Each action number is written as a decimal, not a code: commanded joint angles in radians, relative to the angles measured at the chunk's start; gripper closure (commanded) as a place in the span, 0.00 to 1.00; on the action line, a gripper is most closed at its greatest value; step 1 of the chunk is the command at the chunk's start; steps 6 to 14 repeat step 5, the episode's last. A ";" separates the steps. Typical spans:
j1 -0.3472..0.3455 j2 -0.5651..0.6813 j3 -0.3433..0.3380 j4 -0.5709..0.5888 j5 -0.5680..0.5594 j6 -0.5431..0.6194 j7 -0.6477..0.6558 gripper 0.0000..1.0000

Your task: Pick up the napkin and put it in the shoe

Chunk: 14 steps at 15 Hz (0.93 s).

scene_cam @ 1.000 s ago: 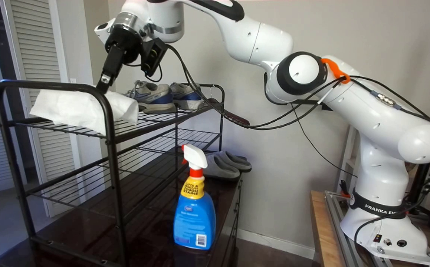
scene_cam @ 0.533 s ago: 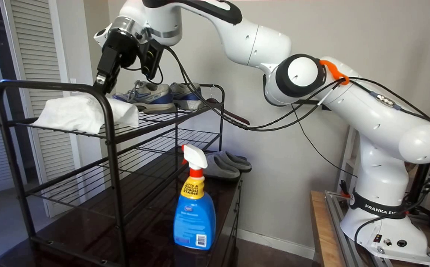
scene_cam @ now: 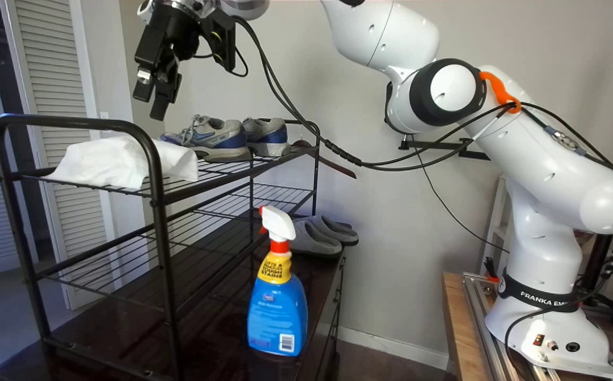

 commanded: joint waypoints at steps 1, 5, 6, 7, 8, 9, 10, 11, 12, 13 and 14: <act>0.078 -0.058 -0.082 -0.020 -0.126 -0.027 0.096 0.00; 0.086 -0.051 -0.080 -0.006 -0.134 -0.024 0.093 0.00; 0.086 -0.051 -0.080 -0.006 -0.134 -0.024 0.093 0.00; 0.086 -0.051 -0.080 -0.006 -0.134 -0.024 0.093 0.00; 0.086 -0.051 -0.080 -0.006 -0.134 -0.024 0.093 0.00; 0.086 -0.051 -0.080 -0.006 -0.134 -0.024 0.093 0.00; 0.086 -0.051 -0.080 -0.006 -0.134 -0.024 0.093 0.00; 0.086 -0.051 -0.080 -0.006 -0.134 -0.024 0.093 0.00; 0.086 -0.051 -0.080 -0.006 -0.134 -0.024 0.093 0.00; 0.086 -0.051 -0.080 -0.006 -0.134 -0.024 0.093 0.00; 0.086 -0.051 -0.080 -0.006 -0.134 -0.024 0.093 0.00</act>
